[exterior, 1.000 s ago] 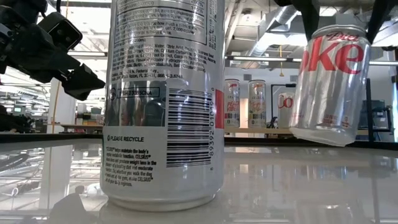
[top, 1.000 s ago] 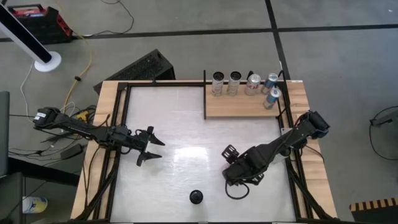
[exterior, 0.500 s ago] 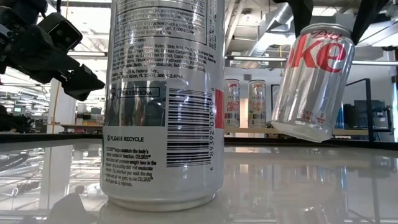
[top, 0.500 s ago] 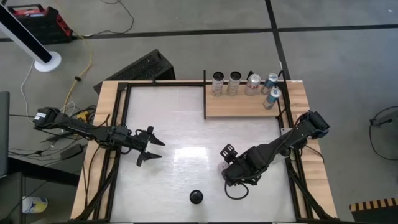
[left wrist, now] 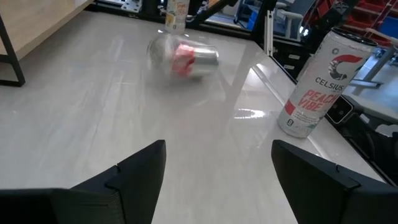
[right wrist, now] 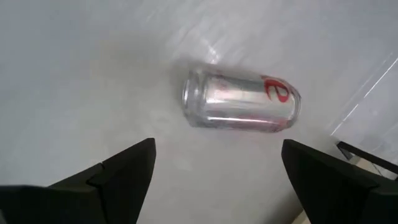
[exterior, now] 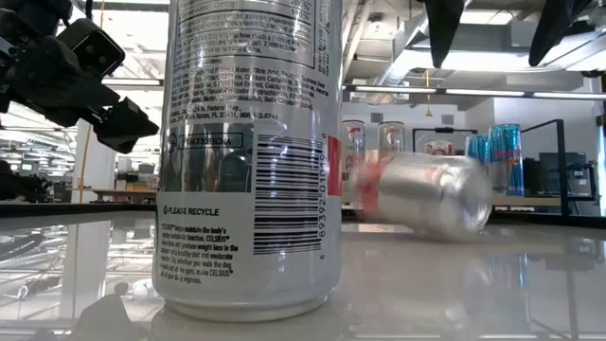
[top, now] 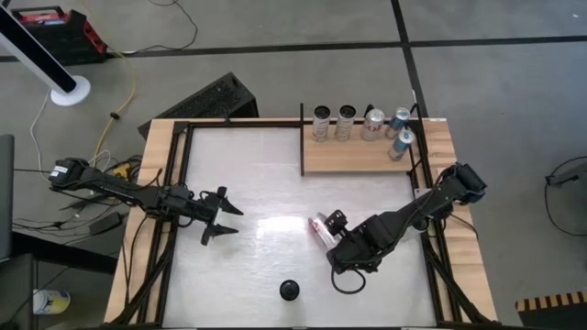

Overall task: Place canned beverage on shelf
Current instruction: Put the silver soda can on the shelf aligned with the other silver soda can

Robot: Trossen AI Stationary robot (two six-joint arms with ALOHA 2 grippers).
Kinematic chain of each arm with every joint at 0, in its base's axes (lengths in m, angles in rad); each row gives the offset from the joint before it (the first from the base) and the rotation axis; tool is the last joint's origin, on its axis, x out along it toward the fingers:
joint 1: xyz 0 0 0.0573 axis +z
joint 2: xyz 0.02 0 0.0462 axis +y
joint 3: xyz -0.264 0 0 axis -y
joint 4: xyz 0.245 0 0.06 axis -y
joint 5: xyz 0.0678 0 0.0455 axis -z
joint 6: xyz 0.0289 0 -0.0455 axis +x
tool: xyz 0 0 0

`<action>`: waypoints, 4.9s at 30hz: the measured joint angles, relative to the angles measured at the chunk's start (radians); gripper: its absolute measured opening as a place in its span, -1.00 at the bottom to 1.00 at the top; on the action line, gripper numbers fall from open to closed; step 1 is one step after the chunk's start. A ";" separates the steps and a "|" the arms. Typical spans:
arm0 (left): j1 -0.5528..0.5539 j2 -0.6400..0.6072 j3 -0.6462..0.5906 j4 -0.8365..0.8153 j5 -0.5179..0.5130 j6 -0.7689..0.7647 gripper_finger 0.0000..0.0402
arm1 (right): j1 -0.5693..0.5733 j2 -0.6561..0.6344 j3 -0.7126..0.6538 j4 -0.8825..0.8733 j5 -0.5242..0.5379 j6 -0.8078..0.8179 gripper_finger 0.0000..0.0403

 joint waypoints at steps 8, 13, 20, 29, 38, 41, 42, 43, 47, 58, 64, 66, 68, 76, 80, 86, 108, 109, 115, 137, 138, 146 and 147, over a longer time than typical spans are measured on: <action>0.000 0.000 0.000 0.000 0.000 -0.001 0.38 | -0.007 0.001 0.000 0.023 0.001 0.243 0.83; 0.000 0.000 0.000 0.000 0.000 -0.001 0.38 | -0.112 0.001 0.000 0.050 0.011 0.988 0.83; 0.000 0.000 0.000 0.007 0.000 -0.001 0.38 | -0.205 0.002 -0.063 0.130 -0.025 1.257 0.83; 0.000 0.000 0.000 -0.024 0.001 0.004 0.38 | -0.249 0.002 -0.206 0.284 -0.064 1.265 0.83; 0.000 0.000 0.000 -0.023 -0.003 0.000 0.38 | -0.276 0.003 -0.323 0.394 -0.054 1.283 0.83; 0.000 0.000 0.000 -0.022 -0.006 -0.001 0.38 | -0.295 0.001 -0.391 0.443 -0.043 1.287 0.83; 0.000 0.000 0.000 -0.022 -0.006 -0.001 0.38 | -0.301 0.002 -0.414 0.467 -0.044 1.293 0.83; 0.000 0.000 0.000 -0.022 -0.006 -0.003 0.38 | -0.308 0.003 -0.437 0.500 -0.044 1.294 0.83; 0.000 0.000 0.000 -0.022 -0.006 -0.003 0.38 | -0.328 0.000 -0.489 0.561 -0.060 1.281 0.83; 0.000 0.000 0.000 -0.023 -0.005 -0.003 0.38 | -0.315 -0.039 -0.500 0.586 0.052 1.192 0.64; 0.000 0.000 0.000 -0.044 -0.005 -0.011 0.38 | -0.229 -0.180 -0.515 0.548 0.208 1.177 0.64; 0.000 0.000 0.000 -0.044 -0.005 -0.011 0.38 | -0.200 -0.244 -0.545 0.528 0.289 1.216 0.64; 0.000 0.000 0.000 -0.040 -0.005 -0.011 0.38 | -0.176 -0.315 -0.602 0.549 0.378 1.247 0.64; 0.000 0.000 0.000 -0.036 -0.029 -0.003 0.38 | -0.102 -0.466 -1.014 1.291 0.667 1.042 0.64; 0.000 0.000 0.000 -0.035 -0.036 -0.003 0.38 | -0.111 -0.416 -1.177 1.742 0.675 0.796 0.64; 0.000 0.000 0.000 -0.036 -0.037 -0.003 0.38 | -0.136 -0.321 -1.230 1.988 0.672 0.605 0.64; 0.000 0.000 0.000 -0.048 -0.034 0.001 0.38 | -0.175 0.107 -0.988 2.158 0.754 0.636 0.73; 0.000 0.000 0.000 -0.047 -0.035 0.001 0.38 | -0.170 0.113 -0.981 2.161 0.753 0.623 0.74; 0.000 0.000 0.000 -0.045 -0.034 0.001 0.38 | -0.140 0.115 -0.964 2.151 0.753 0.600 0.77; 0.000 0.000 0.000 -0.045 -0.032 -0.001 0.38 | -0.111 -0.164 -0.814 1.701 0.741 0.596 0.90; 0.000 0.001 0.000 -0.045 -0.032 -0.002 0.38 | -0.111 -0.191 -0.795 1.614 0.733 0.663 0.90; 0.000 0.000 0.000 -0.035 -0.033 0.000 0.38 | -0.179 -0.256 -0.581 0.978 0.391 1.042 0.89; 0.000 0.000 0.000 -0.034 -0.033 0.000 0.38 | -0.189 -0.244 -0.556 0.956 0.375 1.049 0.89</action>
